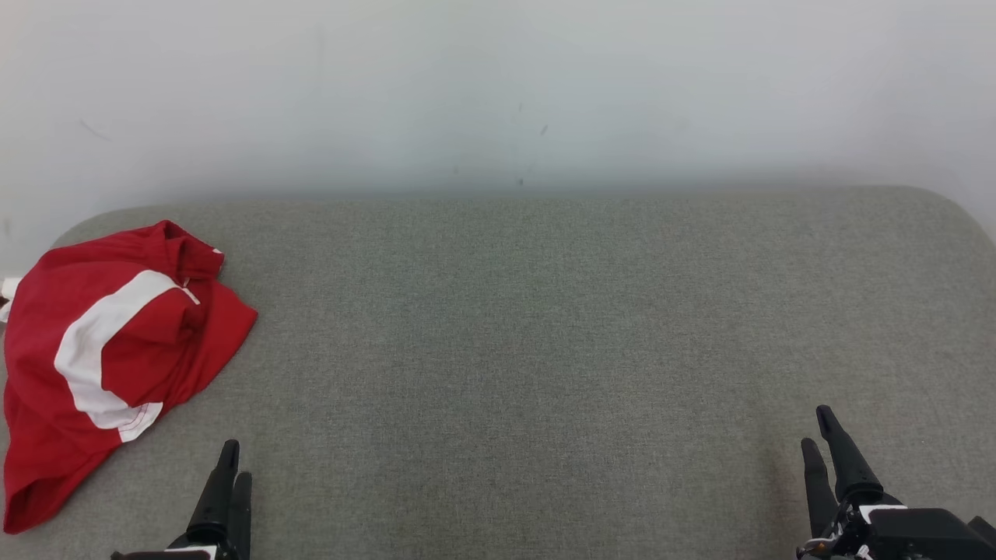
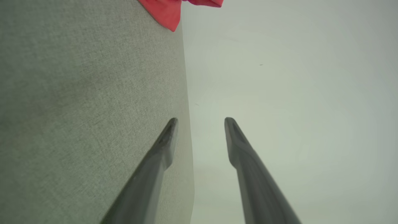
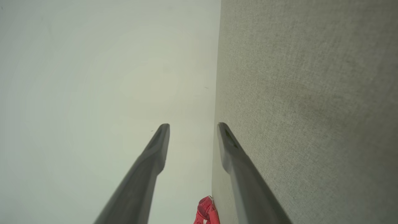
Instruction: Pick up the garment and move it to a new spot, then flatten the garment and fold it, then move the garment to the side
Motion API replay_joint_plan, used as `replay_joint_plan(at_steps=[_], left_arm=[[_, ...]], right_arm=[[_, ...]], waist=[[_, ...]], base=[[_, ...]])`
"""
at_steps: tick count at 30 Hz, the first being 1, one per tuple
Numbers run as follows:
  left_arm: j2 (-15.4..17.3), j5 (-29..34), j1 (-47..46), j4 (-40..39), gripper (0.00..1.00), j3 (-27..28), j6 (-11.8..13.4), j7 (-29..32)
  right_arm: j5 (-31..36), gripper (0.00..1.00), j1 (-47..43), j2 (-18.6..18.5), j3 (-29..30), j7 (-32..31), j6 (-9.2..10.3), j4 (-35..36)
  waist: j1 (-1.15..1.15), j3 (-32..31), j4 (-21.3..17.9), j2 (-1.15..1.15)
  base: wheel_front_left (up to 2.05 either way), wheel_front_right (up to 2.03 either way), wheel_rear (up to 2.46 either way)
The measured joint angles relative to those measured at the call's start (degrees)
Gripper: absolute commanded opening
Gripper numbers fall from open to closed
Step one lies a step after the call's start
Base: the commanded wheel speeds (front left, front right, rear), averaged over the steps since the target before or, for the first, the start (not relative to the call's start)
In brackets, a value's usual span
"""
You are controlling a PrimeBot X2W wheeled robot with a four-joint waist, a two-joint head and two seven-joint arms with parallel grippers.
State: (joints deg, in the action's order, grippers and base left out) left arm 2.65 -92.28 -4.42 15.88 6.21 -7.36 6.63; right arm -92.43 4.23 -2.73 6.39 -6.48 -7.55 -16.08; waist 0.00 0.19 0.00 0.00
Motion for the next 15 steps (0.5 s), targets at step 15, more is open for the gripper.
replay_joint_plan(at_steps=[15], left_arm=[[0.0, 8.9, 0.6, -2.3, 1.00, -0.8, 0.0, -3.9]], right_arm=[[9.6, 1.00, -0.7, 0.1, -2.5, 3.8, 0.00, 2.0]], waist=[[0.00, 0.2, -0.1, 0.00]], base=[[0.00, 0.00, 0.00]])
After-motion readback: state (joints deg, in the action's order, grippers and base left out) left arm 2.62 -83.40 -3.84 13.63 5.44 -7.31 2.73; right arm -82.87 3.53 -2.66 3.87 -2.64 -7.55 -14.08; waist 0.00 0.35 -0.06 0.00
